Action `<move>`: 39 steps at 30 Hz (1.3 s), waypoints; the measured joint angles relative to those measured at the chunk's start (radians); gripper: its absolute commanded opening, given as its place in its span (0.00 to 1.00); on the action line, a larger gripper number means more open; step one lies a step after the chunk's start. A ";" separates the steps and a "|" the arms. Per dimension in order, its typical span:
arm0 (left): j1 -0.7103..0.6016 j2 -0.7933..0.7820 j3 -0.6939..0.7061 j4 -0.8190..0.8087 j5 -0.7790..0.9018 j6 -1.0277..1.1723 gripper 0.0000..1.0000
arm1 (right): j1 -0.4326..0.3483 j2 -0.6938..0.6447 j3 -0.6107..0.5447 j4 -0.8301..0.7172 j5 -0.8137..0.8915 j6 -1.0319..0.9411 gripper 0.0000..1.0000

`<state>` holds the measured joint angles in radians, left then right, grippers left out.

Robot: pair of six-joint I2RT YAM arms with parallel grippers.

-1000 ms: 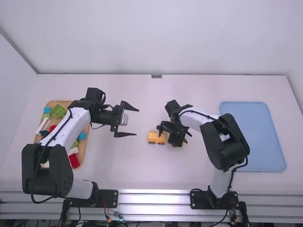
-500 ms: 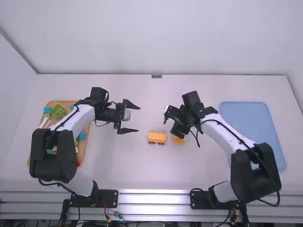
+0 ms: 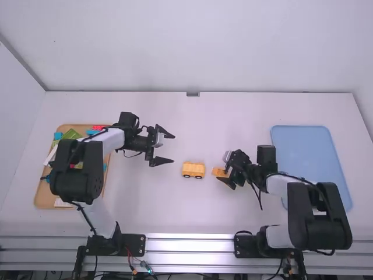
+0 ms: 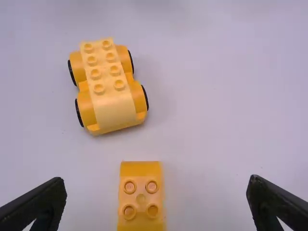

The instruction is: Assemble lego blocks to make yellow taxi

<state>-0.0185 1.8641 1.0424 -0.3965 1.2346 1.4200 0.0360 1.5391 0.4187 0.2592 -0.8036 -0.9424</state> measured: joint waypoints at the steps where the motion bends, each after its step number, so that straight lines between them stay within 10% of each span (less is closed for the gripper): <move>1: -0.010 0.000 0.000 0.003 0.001 -0.008 0.99 | -0.013 0.030 -0.012 0.034 -0.023 -0.007 0.99; 39: -0.098 0.000 0.000 -0.035 0.017 -0.037 0.99 | -0.080 0.416 0.021 0.236 -0.209 -0.134 0.22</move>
<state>-0.1162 1.8641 1.0424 -0.4320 1.2518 1.3830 -0.0441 1.9553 0.4400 0.4950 -1.0122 -1.0763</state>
